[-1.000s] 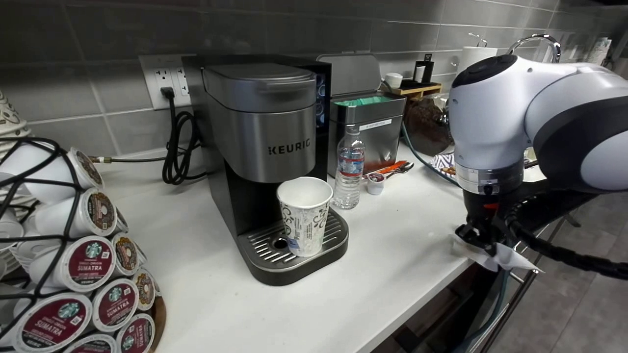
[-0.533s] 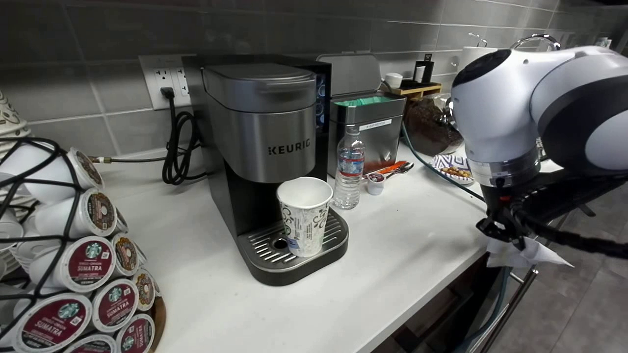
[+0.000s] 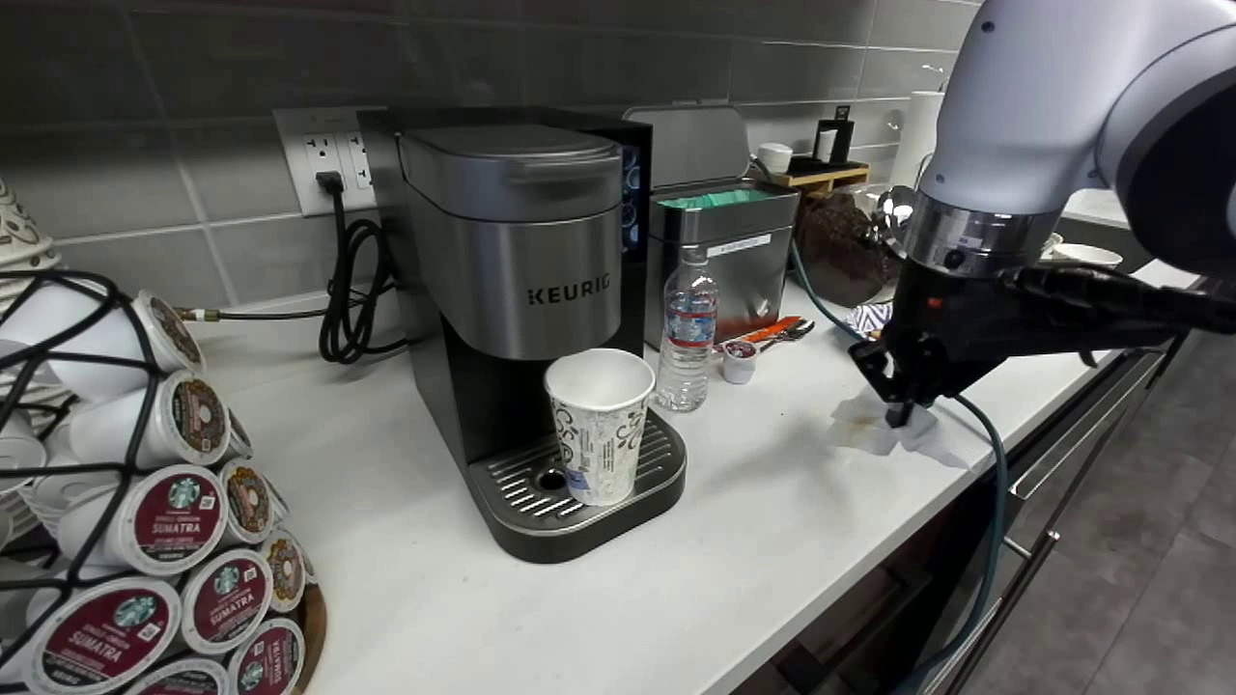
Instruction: Use the paper towel to wipe the counter
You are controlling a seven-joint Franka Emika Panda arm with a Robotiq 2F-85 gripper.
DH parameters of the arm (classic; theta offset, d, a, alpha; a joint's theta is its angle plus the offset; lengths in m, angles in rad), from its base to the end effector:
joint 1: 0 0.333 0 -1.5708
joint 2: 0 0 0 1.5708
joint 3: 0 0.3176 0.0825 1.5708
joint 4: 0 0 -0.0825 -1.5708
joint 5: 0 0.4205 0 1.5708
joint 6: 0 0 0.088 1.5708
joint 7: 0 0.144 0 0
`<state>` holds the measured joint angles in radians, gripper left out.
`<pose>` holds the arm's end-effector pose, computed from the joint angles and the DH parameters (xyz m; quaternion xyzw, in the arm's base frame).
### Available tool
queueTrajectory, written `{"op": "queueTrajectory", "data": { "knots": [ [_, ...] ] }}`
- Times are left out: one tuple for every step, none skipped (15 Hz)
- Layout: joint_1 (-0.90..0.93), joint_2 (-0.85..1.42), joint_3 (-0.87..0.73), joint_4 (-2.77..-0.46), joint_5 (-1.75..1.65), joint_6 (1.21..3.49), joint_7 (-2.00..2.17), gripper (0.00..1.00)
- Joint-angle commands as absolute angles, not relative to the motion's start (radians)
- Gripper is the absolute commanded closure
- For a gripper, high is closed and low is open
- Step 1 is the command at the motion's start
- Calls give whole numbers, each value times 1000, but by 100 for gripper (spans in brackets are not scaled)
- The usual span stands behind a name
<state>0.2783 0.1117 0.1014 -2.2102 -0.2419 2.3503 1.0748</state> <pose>0.5365 0.2040 0.2724 0.9620 -0.2600 0.0652 0.0510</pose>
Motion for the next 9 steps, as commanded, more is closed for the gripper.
{"op": "queueTrajectory", "data": {
  "knots": [
    [272,183,125,-2225,-239,2529,1137,99],
    [277,200,128,-2227,-232,2564,1134,99],
    [284,219,134,-2229,-224,2593,1122,99],
    [290,233,145,-2230,-206,2617,1097,99],
    [293,244,158,-2237,-181,2642,1067,99],
    [290,249,182,-2243,-132,2663,1016,99],
    [282,251,213,-2252,-68,2687,949,99],
    [277,250,242,-2259,-7,2703,883,99],
    [270,245,282,-2267,69,2712,798,99]
  ]
}}
